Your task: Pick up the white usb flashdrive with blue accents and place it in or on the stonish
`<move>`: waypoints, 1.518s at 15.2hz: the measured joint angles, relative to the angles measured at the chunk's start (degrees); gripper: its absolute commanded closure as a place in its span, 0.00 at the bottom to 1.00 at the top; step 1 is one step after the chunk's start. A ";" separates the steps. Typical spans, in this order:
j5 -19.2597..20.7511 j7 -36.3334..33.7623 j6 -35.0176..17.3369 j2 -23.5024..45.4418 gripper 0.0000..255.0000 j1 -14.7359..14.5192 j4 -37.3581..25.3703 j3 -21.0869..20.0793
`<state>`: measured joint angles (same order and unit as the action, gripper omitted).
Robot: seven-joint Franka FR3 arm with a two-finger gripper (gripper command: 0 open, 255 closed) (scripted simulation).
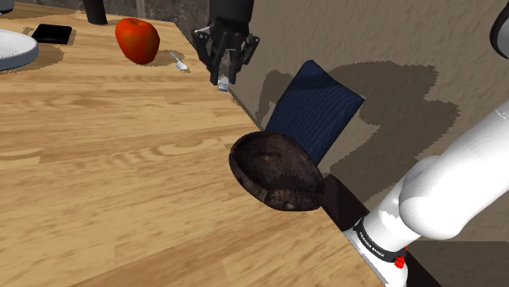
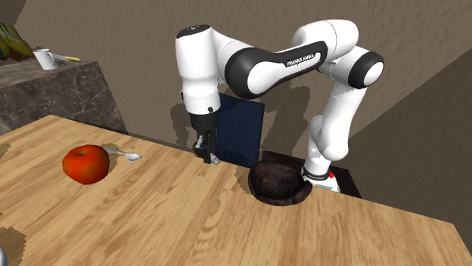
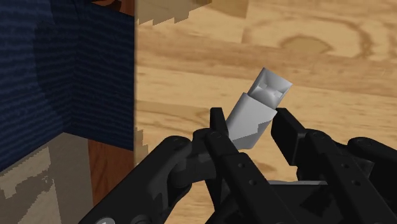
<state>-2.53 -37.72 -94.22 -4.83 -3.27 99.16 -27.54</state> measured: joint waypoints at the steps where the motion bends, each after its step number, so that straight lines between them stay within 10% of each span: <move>1: 0.15 -0.09 0.84 0.32 1.00 0.00 -1.14 -0.03; 10: 0.58 -0.94 7.30 1.31 1.00 -0.22 -8.46 -0.37; 23: -10.72 -3.63 9.30 -23.90 1.00 -5.20 12.17 -0.11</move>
<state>-13.24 -41.35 -84.92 -28.73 -8.47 111.33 -27.65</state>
